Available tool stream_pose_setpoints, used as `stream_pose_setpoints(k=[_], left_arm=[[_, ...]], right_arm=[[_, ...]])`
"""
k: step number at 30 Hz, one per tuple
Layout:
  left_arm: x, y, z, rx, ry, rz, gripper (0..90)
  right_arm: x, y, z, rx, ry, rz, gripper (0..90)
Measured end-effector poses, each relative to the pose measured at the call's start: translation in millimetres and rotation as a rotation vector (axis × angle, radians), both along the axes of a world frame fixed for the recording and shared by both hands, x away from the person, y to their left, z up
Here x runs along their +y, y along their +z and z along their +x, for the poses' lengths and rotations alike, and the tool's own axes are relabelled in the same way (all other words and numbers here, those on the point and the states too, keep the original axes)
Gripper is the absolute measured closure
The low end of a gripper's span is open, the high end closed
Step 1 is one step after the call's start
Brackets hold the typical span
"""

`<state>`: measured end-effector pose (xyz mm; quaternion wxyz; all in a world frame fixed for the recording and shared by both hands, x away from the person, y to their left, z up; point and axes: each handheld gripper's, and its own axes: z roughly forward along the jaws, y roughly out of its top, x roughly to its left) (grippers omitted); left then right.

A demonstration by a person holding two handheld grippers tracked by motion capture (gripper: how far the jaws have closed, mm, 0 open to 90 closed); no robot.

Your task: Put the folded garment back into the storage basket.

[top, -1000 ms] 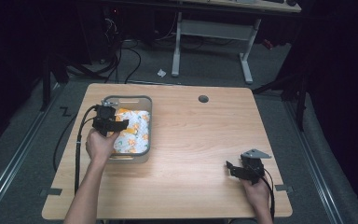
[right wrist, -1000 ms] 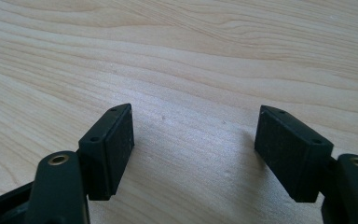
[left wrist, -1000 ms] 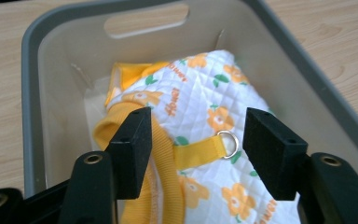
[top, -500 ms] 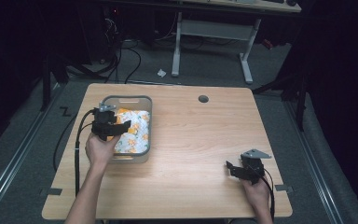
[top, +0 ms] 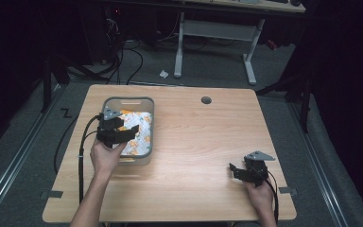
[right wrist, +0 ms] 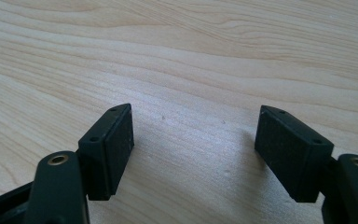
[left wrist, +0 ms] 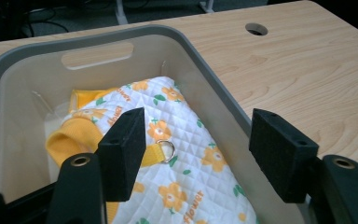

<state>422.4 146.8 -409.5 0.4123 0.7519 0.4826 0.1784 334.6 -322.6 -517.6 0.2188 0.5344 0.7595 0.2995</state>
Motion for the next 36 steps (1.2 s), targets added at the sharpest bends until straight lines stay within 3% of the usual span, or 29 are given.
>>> stream_pose_setpoints(k=[24, 36], left_arm=[[-13.5, 7.5, -27.4, -0.045, -0.053, -0.063, 35.1], [-20.3, 8.2, -35.4, -0.033, -0.075, -0.077, 35.1]], right_arm=[[0.0, 0.0, -0.1, -0.001, 0.001, -0.002, 28.3], [0.0, 0.0, -0.1, -0.001, 0.002, -0.002, 28.3]])
